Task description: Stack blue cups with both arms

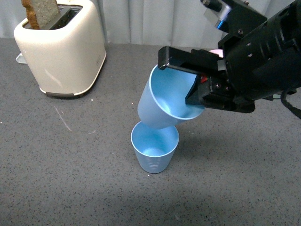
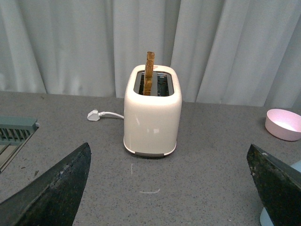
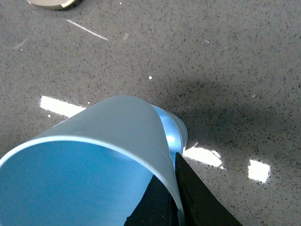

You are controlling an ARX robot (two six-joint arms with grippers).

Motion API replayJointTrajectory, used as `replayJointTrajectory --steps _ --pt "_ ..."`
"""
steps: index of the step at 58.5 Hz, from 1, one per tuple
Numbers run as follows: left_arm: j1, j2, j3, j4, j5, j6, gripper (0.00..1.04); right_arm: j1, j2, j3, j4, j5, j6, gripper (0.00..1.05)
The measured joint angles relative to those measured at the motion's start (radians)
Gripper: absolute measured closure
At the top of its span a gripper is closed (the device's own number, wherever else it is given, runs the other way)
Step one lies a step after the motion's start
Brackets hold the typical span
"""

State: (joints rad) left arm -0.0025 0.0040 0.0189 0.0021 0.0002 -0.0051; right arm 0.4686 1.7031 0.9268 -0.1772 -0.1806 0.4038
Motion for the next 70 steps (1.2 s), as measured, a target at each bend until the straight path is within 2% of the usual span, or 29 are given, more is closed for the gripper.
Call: replayJointTrajectory --steps 32,43,55,62,66,67,70 --pt "0.0 0.0 0.0 0.0 0.0 0.0 0.07 0.022 0.025 0.0 -0.032 0.014 0.018 1.03" --pt "0.0 0.0 0.0 0.0 0.0 0.0 0.07 0.021 0.016 -0.007 -0.016 0.009 0.026 0.65" --pt "0.0 0.0 0.0 0.0 0.0 0.0 0.07 0.011 -0.058 -0.04 0.05 0.119 -0.022 0.3" --pt "0.0 0.0 0.0 0.0 0.0 0.0 0.07 -0.006 -0.09 -0.065 0.091 0.139 -0.031 0.09" --pt "0.0 0.0 0.0 0.0 0.0 0.0 0.07 -0.01 -0.091 -0.069 0.096 0.14 -0.033 0.09" --pt "0.0 0.0 0.0 0.0 0.0 0.0 0.07 -0.008 -0.088 -0.077 0.12 0.168 -0.047 0.1" --pt "0.0 0.0 0.0 0.0 0.0 0.0 0.07 0.001 -0.064 -0.174 0.396 0.347 -0.13 0.19"
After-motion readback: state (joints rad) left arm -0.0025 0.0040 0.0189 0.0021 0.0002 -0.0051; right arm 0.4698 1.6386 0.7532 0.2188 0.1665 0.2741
